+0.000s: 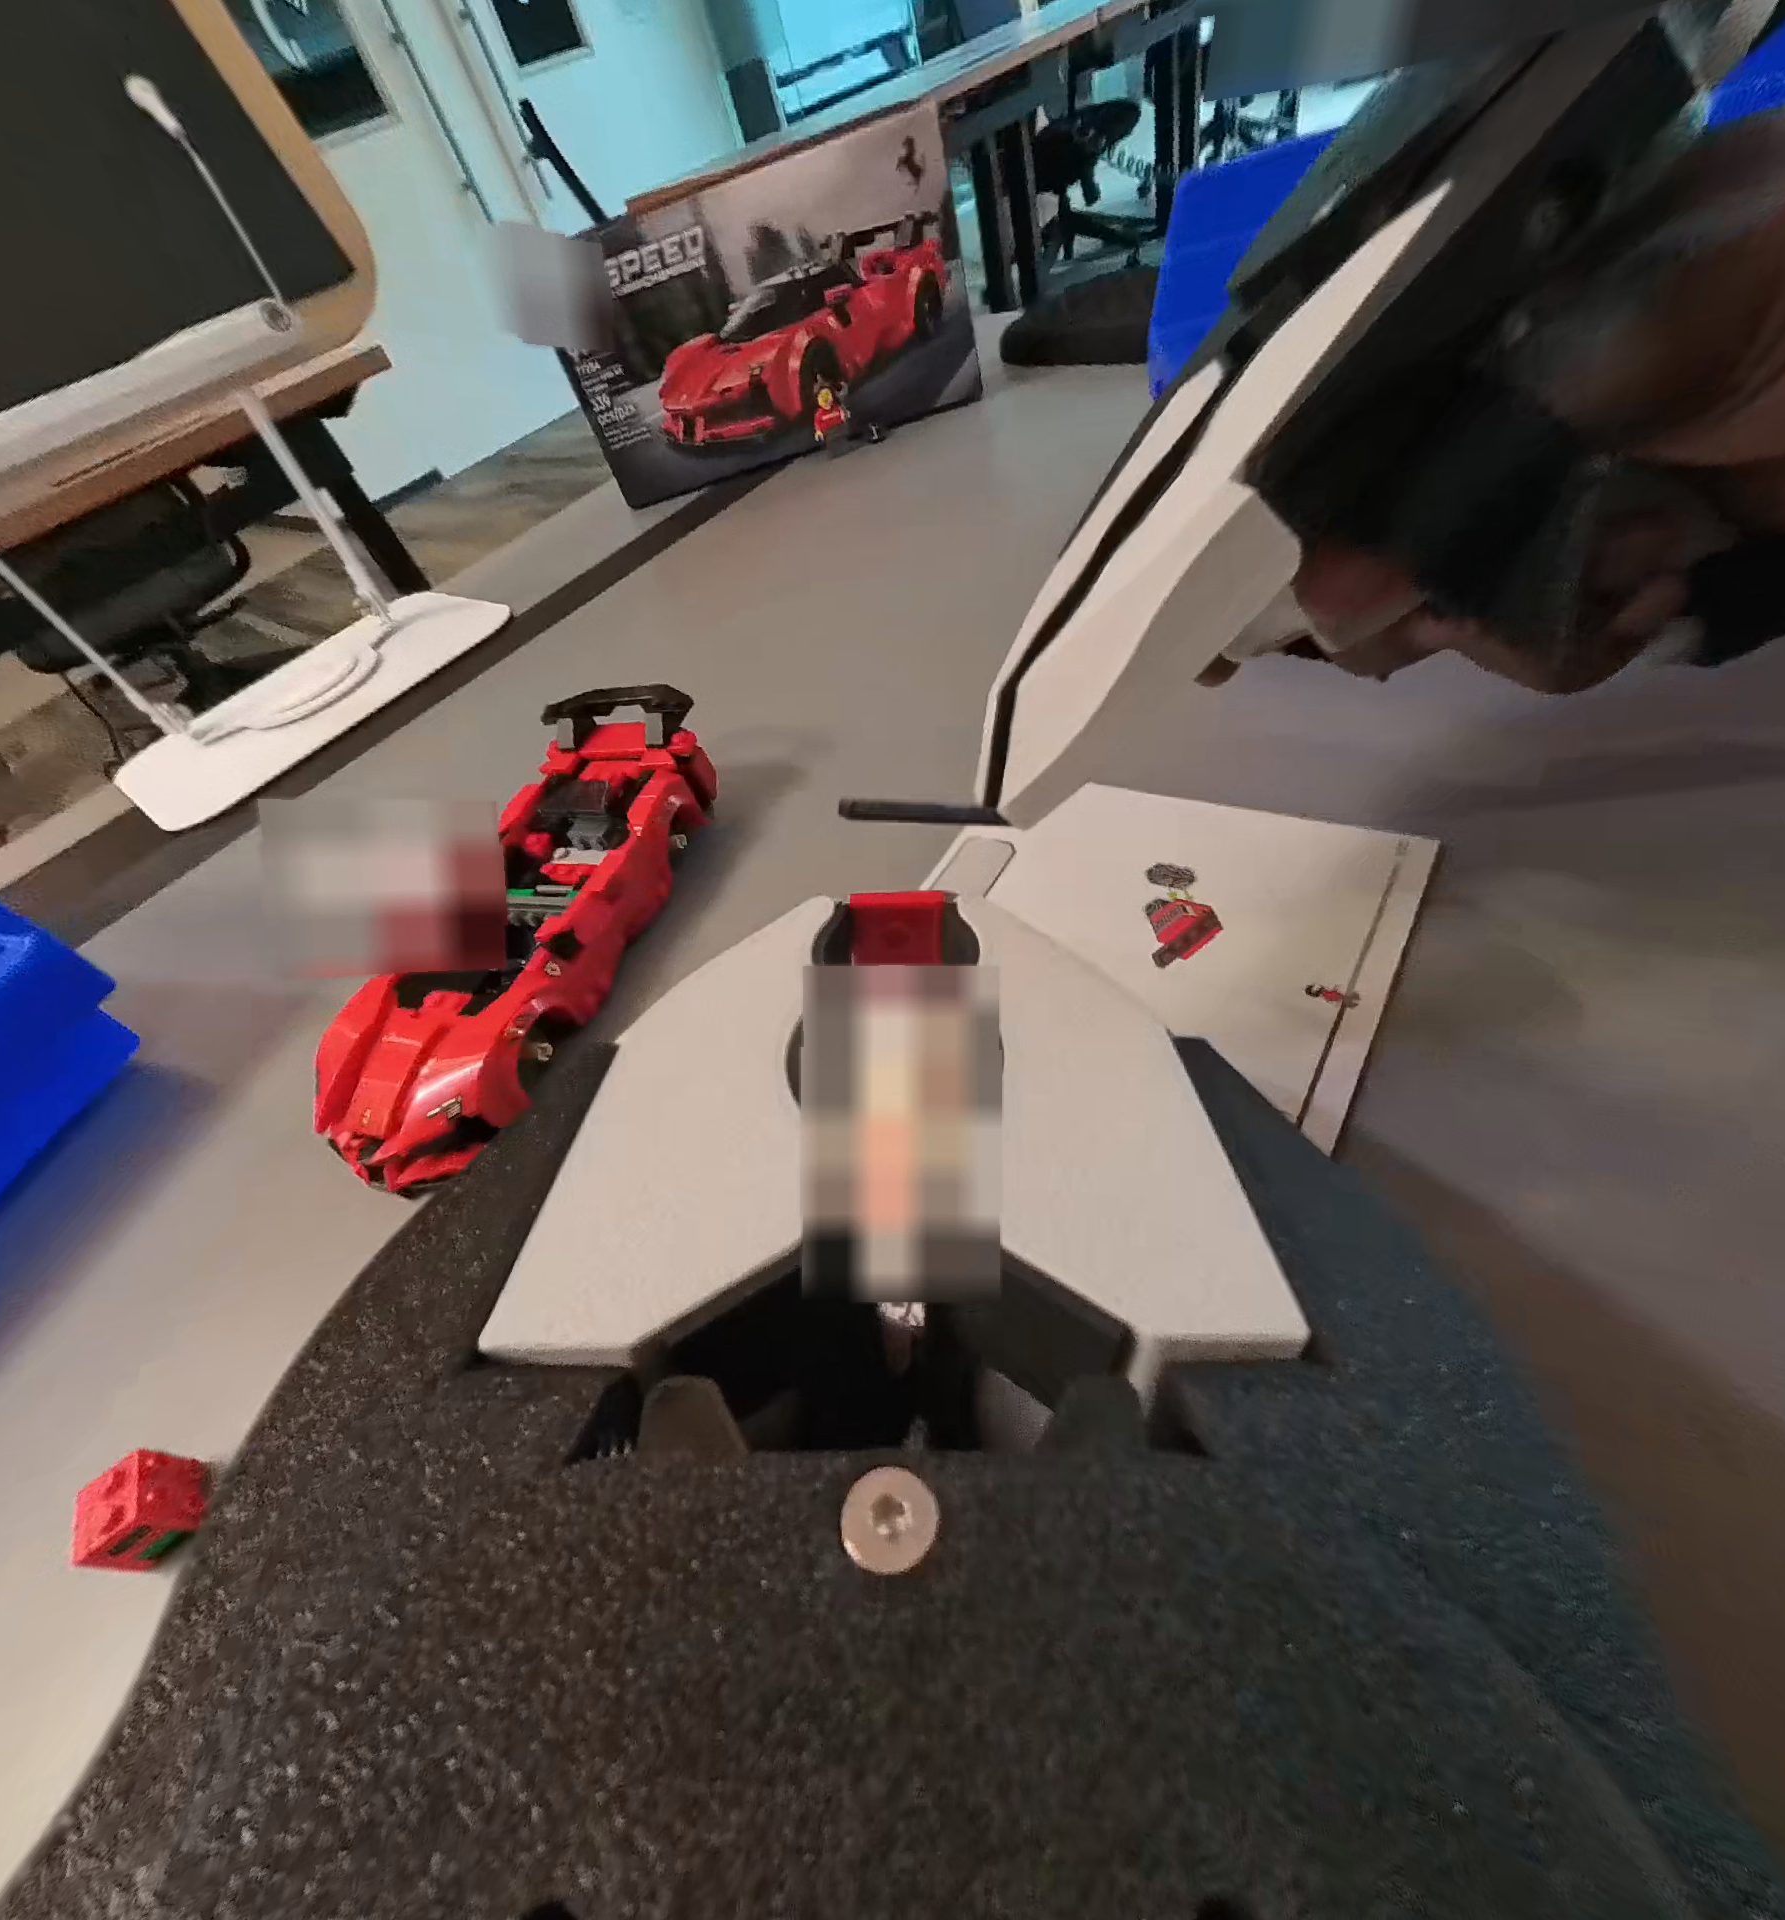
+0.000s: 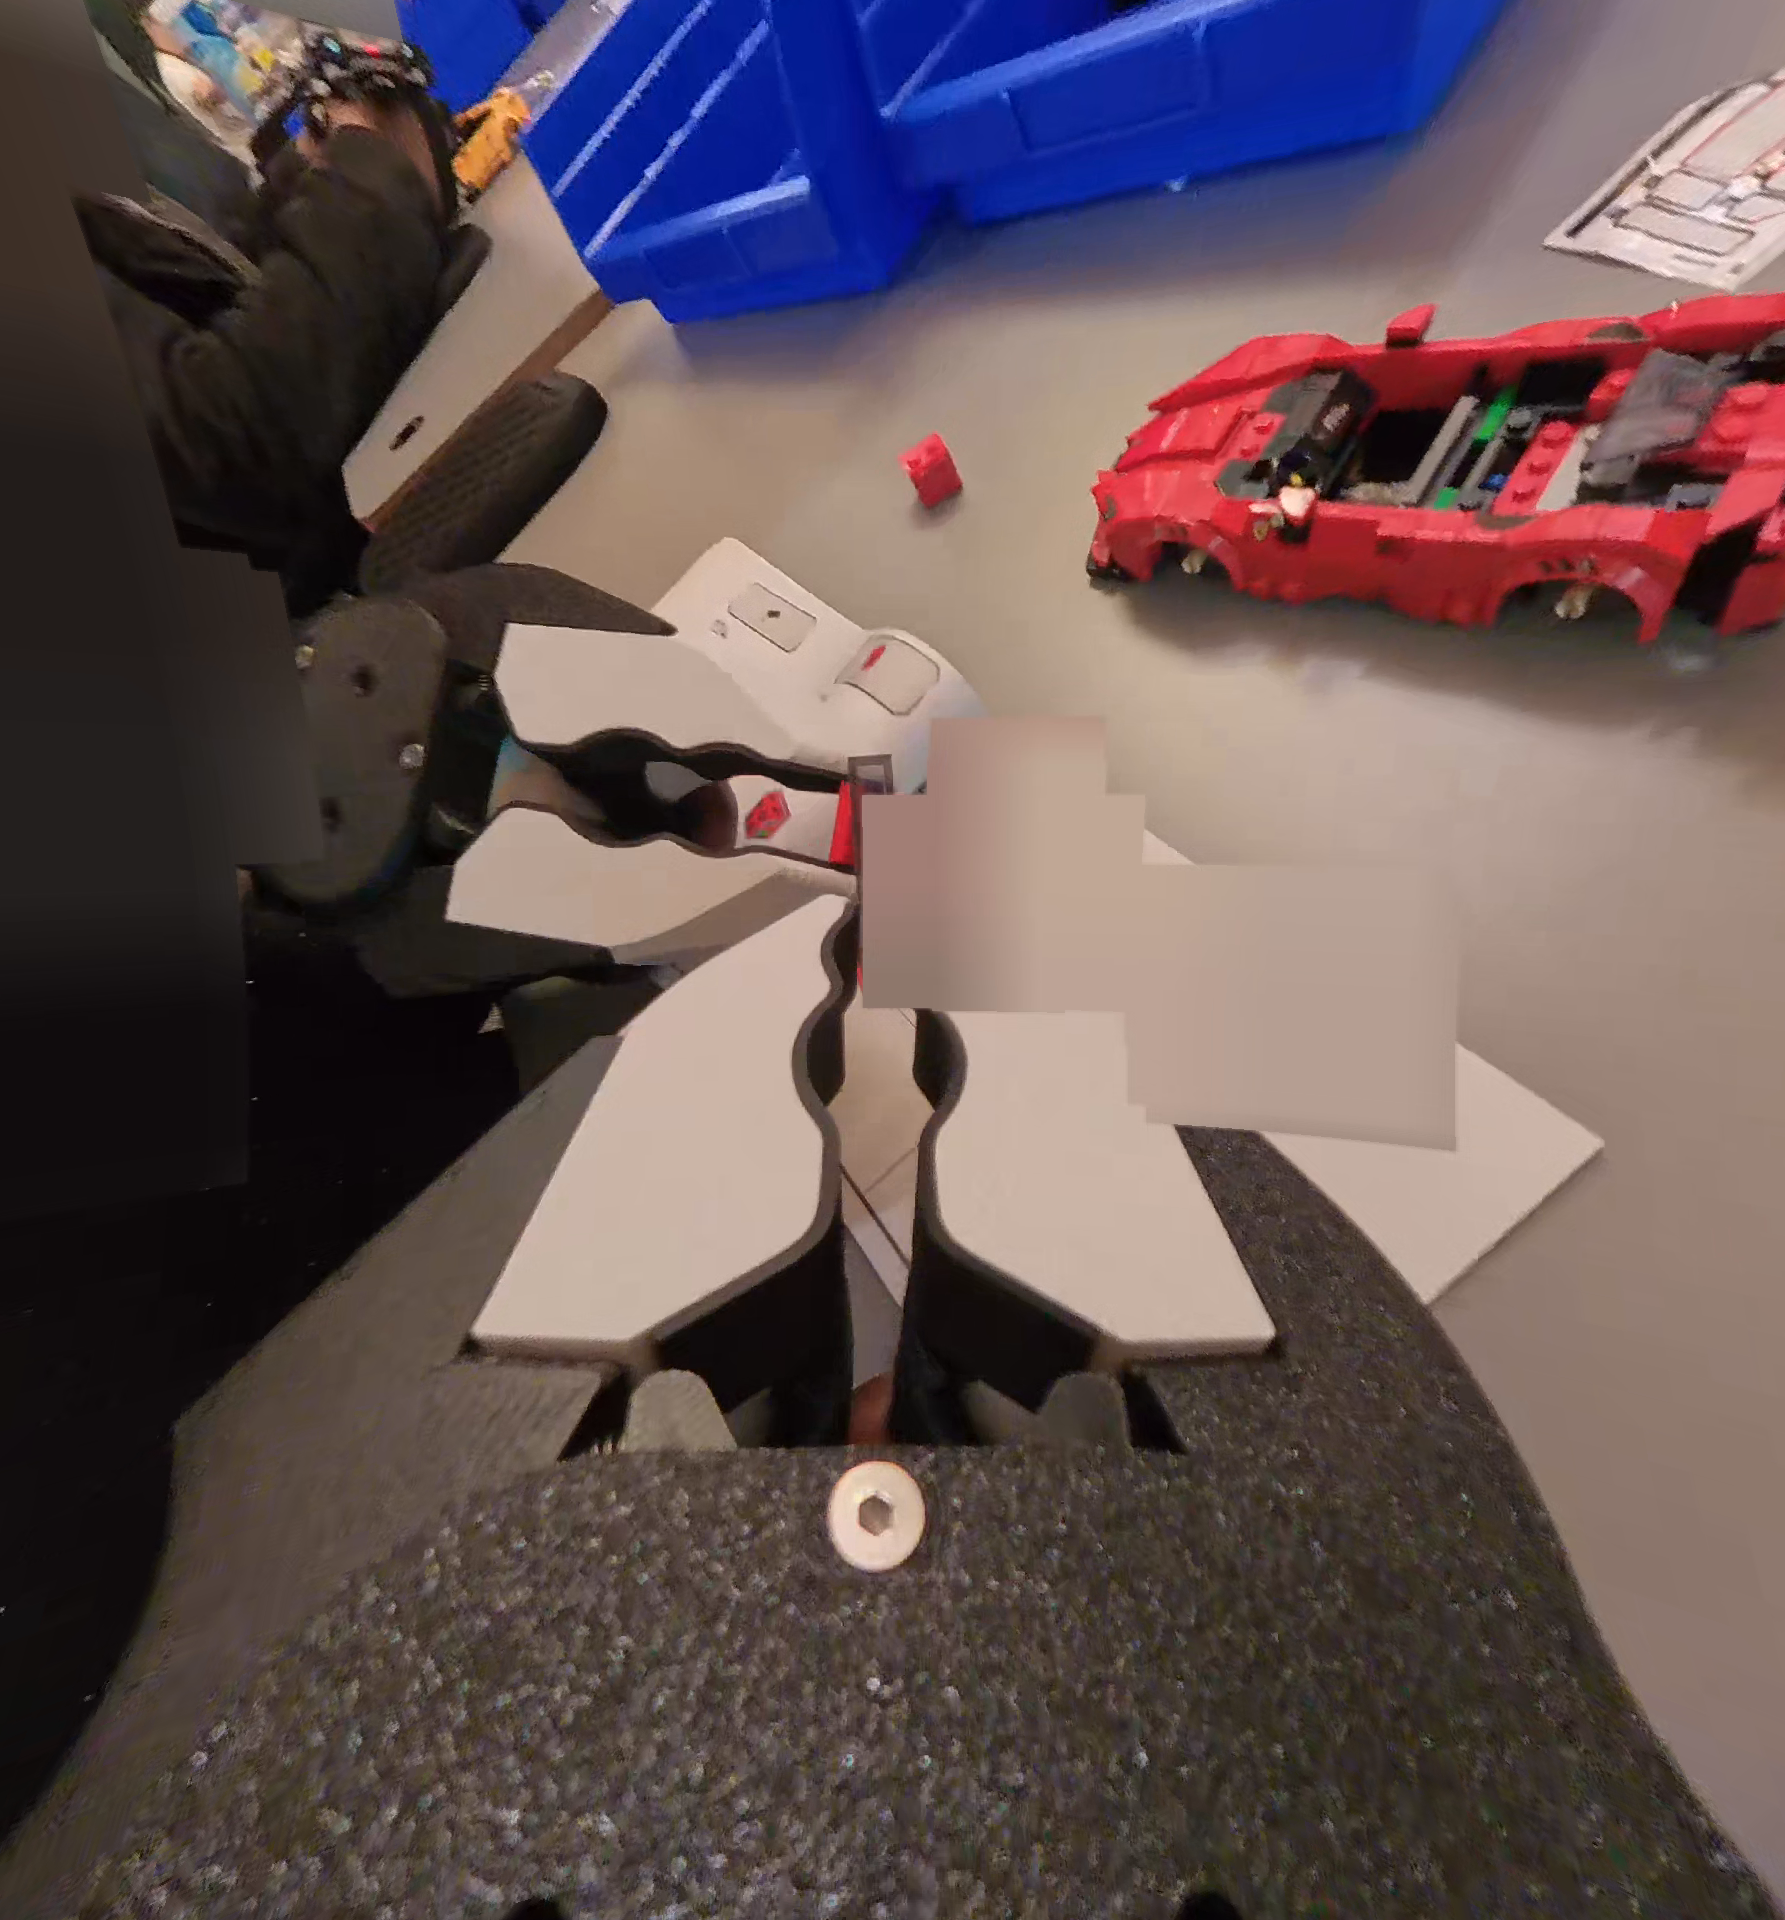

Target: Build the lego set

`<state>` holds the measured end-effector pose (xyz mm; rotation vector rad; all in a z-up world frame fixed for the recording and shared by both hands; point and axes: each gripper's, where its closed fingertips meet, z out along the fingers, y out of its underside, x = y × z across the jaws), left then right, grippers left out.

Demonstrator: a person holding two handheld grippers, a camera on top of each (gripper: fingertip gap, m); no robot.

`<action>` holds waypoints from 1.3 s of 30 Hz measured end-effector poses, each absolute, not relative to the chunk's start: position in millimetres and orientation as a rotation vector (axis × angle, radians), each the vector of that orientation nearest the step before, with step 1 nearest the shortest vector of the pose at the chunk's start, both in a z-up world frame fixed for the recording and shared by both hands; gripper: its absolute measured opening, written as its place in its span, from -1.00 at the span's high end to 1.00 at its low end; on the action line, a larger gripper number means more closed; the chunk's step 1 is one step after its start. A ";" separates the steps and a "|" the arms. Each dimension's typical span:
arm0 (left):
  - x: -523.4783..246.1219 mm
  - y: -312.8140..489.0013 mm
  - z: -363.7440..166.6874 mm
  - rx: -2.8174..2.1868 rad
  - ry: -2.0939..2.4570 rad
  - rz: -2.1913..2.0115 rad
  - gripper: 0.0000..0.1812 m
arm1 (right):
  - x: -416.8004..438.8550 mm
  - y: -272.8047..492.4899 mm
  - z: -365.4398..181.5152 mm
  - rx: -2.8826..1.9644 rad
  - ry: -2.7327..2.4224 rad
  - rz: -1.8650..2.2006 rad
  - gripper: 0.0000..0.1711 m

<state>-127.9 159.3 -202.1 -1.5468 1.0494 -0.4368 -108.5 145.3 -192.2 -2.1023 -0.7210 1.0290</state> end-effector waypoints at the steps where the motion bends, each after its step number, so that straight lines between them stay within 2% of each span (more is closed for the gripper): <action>1: -125.5 158.5 -206.5 -1.561 1.077 -0.421 0.82 | -105.2 145.3 -195.7 -2.115 -0.711 1.020 0.91; 7: -115.1 155.7 -213.1 -1.533 1.147 -0.353 0.82 | -100.5 141.7 -206.9 -2.142 -0.636 1.131 0.91; 15: -116.5 162.2 -196.8 -1.374 1.086 -0.165 0.82 | -109.9 142.4 -193.9 -2.120 -0.641 1.143 0.91; 28: -133.3 163.3 -164.0 -1.284 0.840 -0.347 0.82 | -127.6 145.7 -161.2 -2.129 -0.784 0.859 0.91; 39: -146.3 162.0 -150.8 -1.247 0.726 -0.472 0.83 | -140.9 146.6 -150.6 -2.138 -0.815 0.775 0.90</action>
